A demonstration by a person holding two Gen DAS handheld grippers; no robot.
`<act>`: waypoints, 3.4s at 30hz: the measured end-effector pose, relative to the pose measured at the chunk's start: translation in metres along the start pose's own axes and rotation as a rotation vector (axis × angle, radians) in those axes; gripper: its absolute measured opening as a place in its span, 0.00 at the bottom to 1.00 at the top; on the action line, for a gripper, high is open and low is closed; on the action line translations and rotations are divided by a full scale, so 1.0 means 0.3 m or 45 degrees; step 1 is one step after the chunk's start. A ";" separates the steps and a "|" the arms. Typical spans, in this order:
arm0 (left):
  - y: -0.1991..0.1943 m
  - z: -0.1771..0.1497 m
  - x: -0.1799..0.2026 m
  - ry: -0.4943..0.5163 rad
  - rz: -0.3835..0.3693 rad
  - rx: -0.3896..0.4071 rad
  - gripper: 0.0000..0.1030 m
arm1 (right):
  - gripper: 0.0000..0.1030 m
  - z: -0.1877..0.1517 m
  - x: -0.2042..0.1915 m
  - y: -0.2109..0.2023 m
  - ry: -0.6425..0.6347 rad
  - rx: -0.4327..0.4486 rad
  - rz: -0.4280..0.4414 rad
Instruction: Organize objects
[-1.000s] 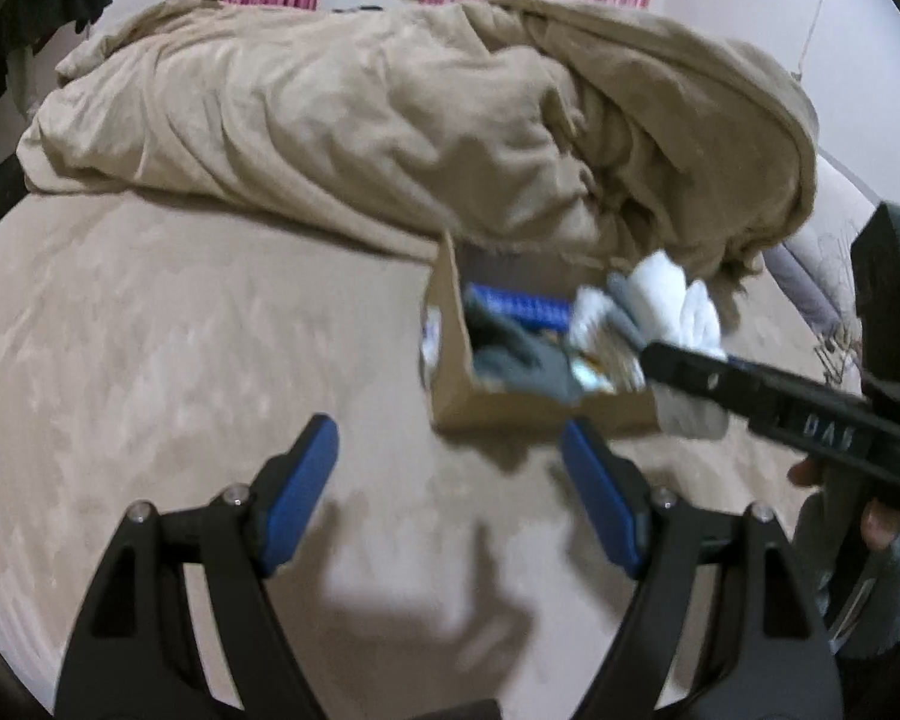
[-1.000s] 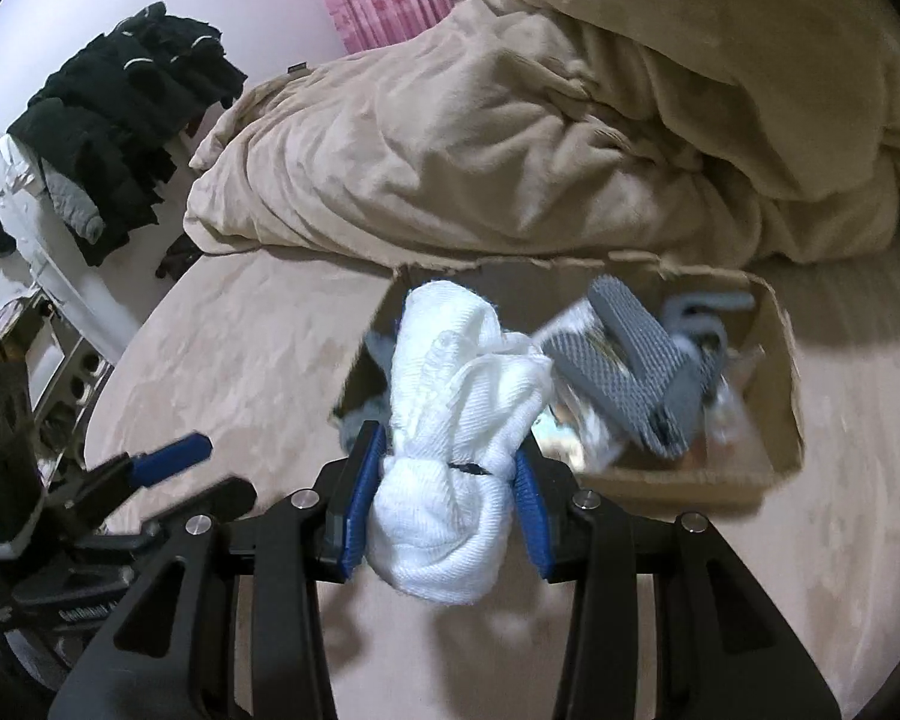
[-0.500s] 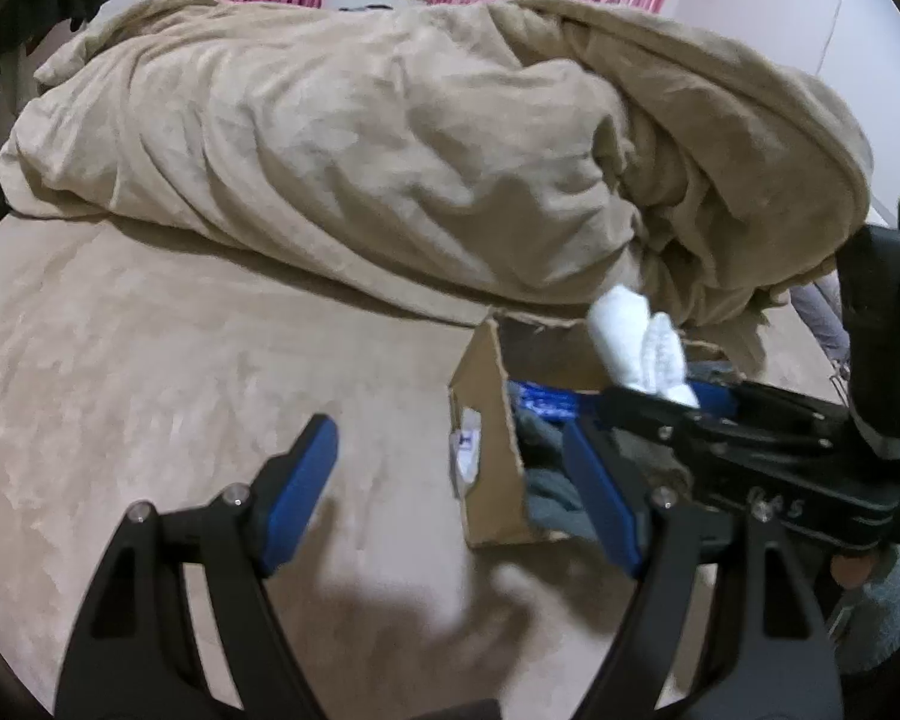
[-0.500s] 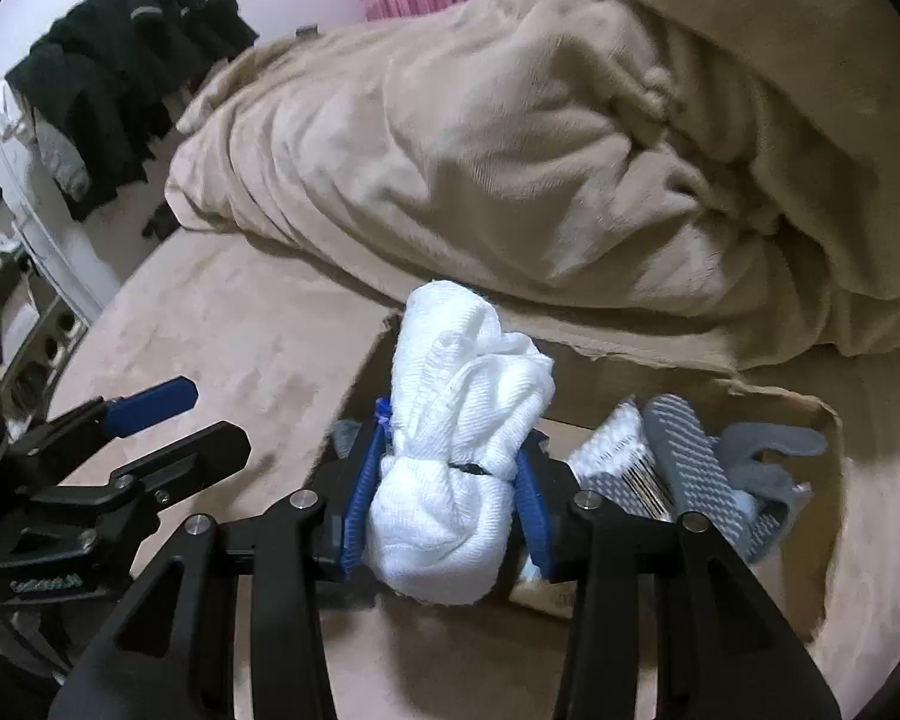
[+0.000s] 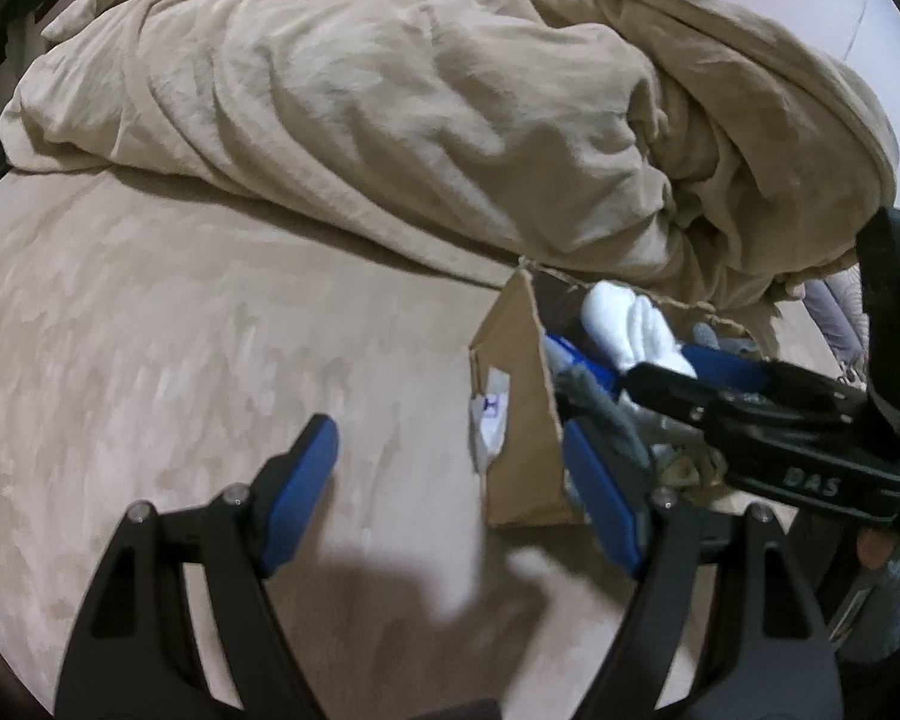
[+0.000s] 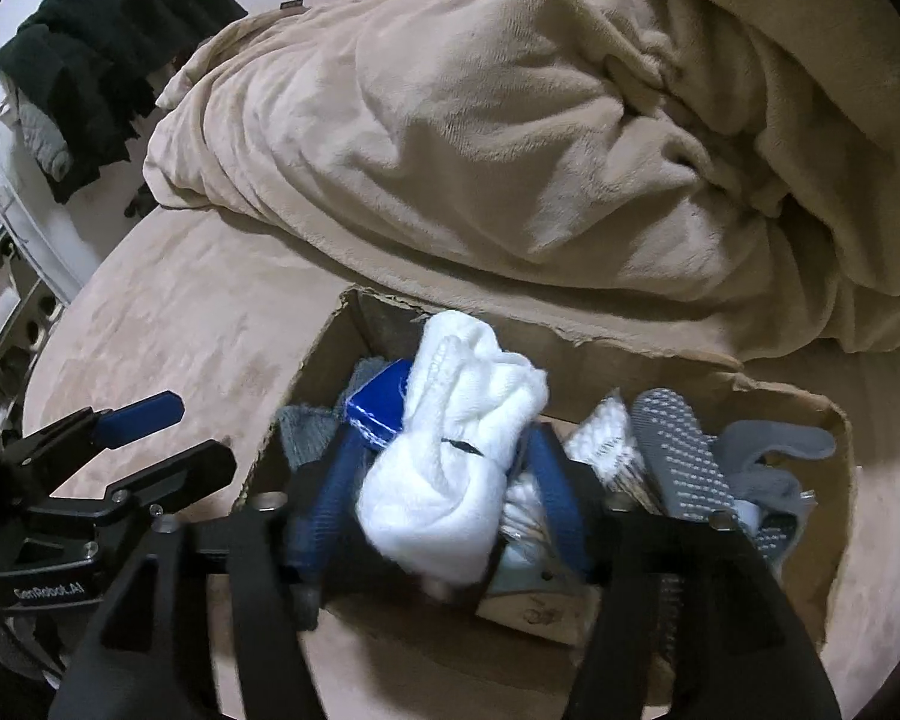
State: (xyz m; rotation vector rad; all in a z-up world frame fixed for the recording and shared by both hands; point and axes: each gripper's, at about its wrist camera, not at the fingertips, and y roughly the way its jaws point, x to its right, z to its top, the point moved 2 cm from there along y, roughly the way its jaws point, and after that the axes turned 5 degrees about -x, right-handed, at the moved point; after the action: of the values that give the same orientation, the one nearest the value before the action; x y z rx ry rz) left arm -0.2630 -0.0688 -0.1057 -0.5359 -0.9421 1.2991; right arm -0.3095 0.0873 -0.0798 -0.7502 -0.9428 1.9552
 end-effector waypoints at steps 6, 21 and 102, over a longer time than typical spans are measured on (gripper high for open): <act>-0.059 -0.013 0.021 0.012 -0.007 0.018 0.76 | 0.75 -0.017 0.024 -0.056 0.033 0.026 -0.017; -0.302 -0.085 0.159 0.087 -0.015 0.077 0.76 | 0.75 -0.129 0.001 -0.312 0.084 0.132 -0.034; -0.541 -0.395 0.344 0.198 0.151 0.154 0.77 | 0.75 -0.520 -0.024 -0.635 0.119 0.245 -0.080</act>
State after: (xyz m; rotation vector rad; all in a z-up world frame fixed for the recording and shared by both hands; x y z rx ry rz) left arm -0.0743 0.0129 -0.0119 -0.5962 -0.7075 1.3897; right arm -0.1072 0.2066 -0.0061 -0.6867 -0.7025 1.9065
